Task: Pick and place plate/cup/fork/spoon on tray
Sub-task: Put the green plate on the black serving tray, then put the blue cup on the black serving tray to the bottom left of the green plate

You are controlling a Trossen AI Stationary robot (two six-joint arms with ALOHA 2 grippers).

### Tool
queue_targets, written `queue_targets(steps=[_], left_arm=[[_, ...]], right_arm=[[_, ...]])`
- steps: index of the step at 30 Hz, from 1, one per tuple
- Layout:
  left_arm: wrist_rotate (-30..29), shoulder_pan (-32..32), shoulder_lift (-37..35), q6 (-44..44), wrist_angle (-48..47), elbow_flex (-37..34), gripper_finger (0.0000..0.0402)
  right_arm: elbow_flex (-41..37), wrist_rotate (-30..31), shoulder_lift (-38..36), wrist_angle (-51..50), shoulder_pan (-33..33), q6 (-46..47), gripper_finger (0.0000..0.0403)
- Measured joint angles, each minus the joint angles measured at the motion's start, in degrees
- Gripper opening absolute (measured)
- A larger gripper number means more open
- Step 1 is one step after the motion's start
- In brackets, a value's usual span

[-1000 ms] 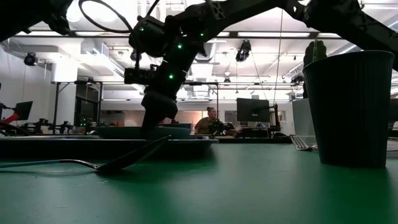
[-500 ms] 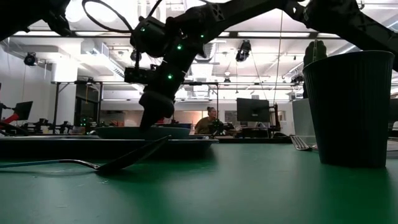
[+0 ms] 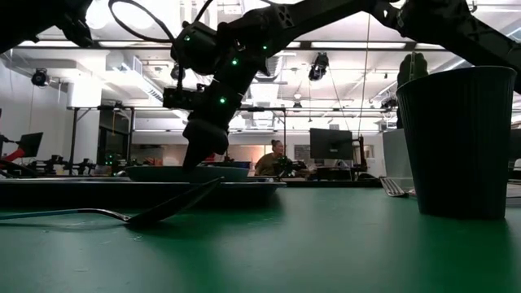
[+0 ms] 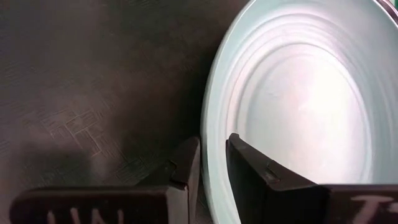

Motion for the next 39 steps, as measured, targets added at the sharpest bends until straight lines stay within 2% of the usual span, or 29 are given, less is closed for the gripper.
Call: queue_targets(steps=[13,25,30,36,39], left_arm=[[0.0,0.0,0.0,0.0,0.0,0.0,0.0000],[0.0,0.0,0.0,0.0,0.0,0.0,0.0000],[0.0,0.0,0.0,0.0,0.0,0.0,0.0000],[0.0,0.0,0.0,0.0,0.0,0.0,0.0000],[0.0,0.0,0.1,0.0,0.0,0.0,0.0000]], right_arm=[[0.0,0.0,0.0,0.0,-0.1,2.3,0.0123],[2.1,-0.9,-3.5,-5.6,0.8,5.3,0.0132],[2.1,-6.6,-7.0,-9.6,1.2,8.0,0.0134],[1.9,-17.4,-12.0,-16.9,2.2,11.8,0.0129],[0.8,-19.9,-14.2,-20.4,3.4,12.8,0.0124]])
